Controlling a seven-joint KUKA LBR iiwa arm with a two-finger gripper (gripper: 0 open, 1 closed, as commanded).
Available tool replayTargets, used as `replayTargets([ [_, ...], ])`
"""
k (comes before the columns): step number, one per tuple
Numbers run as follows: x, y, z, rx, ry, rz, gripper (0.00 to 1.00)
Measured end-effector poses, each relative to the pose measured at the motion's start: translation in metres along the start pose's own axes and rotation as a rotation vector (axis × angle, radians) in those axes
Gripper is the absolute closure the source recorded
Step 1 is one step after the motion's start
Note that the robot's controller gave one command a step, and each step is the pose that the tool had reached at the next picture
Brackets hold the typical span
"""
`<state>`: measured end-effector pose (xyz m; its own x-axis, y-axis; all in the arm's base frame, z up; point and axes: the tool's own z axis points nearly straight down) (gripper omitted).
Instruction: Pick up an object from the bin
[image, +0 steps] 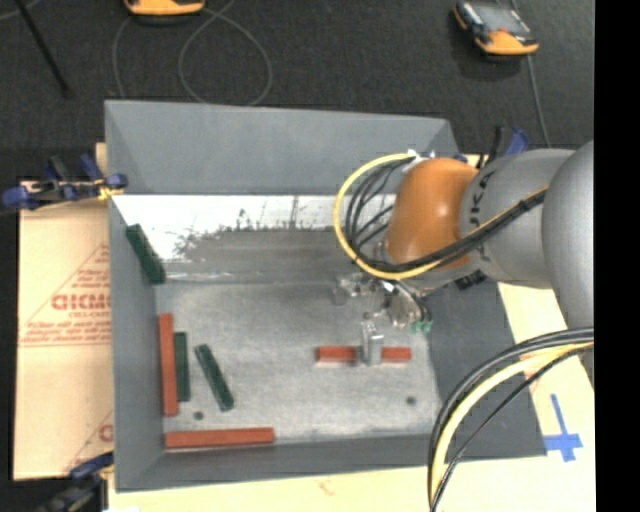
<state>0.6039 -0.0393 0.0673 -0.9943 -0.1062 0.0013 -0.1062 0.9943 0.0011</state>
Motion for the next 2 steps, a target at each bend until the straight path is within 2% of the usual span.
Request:
replayTargets([
  [1, 0.0387, 0.0211, -0.0039, 0.002, -0.004, -0.053, 0.00],
  [2, 0.0369, 0.0204, -0.0054, 0.003, -0.005, -0.055, 1.00],
])
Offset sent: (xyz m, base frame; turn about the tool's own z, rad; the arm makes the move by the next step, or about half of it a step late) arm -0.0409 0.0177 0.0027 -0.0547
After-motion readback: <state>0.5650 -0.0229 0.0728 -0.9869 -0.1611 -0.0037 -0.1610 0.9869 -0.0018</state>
